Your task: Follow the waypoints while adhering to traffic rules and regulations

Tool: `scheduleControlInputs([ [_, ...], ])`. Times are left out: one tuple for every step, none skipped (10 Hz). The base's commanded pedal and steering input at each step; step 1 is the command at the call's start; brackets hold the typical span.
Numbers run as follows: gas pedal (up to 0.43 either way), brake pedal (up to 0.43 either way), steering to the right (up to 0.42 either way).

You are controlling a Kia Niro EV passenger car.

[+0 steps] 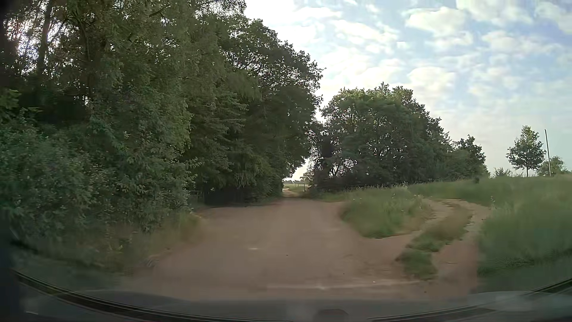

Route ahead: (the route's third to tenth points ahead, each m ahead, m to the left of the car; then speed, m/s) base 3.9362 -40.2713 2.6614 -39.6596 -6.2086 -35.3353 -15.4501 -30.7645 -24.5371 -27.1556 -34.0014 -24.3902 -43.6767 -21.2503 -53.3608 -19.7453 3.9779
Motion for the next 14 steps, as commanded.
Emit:
scheduleControlInputs([
  [0.000,0.030,0.182],
  [0.000,0.030,0.215],
  [0.000,0.030,0.241],
  [0.000,0.030,0.259],
  [0.000,0.030,0.270],
  [0.000,0.030,0.284],
  [0.000,0.030,0.291],
  [0.000,0.030,0.292],
  [0.000,0.030,0.295],
  [0.000,0.030,0.300],
  [0.000,0.030,0.305],
  [0.000,0.030,0.306],
  [0.000,0.030,0.308],
  [0.000,0.030,0.308],
])
